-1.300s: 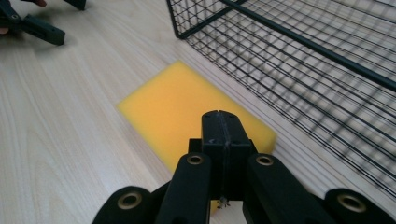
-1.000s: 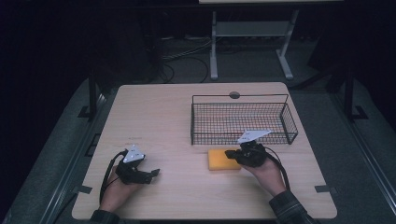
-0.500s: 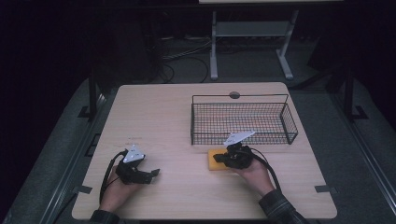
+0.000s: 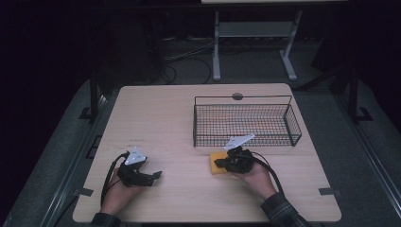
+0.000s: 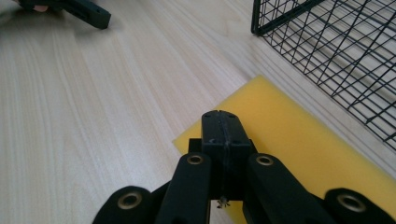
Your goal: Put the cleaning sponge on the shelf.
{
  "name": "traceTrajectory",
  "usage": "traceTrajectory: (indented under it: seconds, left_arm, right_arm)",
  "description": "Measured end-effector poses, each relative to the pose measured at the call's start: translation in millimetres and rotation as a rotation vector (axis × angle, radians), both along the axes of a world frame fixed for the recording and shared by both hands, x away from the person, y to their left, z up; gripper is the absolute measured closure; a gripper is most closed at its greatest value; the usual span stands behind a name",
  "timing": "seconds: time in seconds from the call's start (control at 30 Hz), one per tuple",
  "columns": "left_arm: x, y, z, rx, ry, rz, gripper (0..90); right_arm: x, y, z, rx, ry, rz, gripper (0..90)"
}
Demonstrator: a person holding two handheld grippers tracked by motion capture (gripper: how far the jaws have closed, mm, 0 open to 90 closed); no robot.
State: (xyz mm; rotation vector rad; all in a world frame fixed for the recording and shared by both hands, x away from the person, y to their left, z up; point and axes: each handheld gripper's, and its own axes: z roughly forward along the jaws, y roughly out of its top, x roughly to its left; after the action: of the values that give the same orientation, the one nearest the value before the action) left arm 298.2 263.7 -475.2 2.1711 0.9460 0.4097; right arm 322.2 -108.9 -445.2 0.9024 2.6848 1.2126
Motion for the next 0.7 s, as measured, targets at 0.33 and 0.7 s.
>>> traceTrajectory:
  seconds: [0.33,0.7]
  left_arm:
    - [0.0,0.0,0.0,0.000,0.000,0.000,12.8]
    - [0.0,0.0,0.0,0.000,0.000,0.000,12.8]
  right_arm:
    - [-7.2,-4.9,-0.1,0.003,0.008,0.008,89.8]
    - [-14.1,-10.5,0.0,0.009,0.015,0.009,89.8]
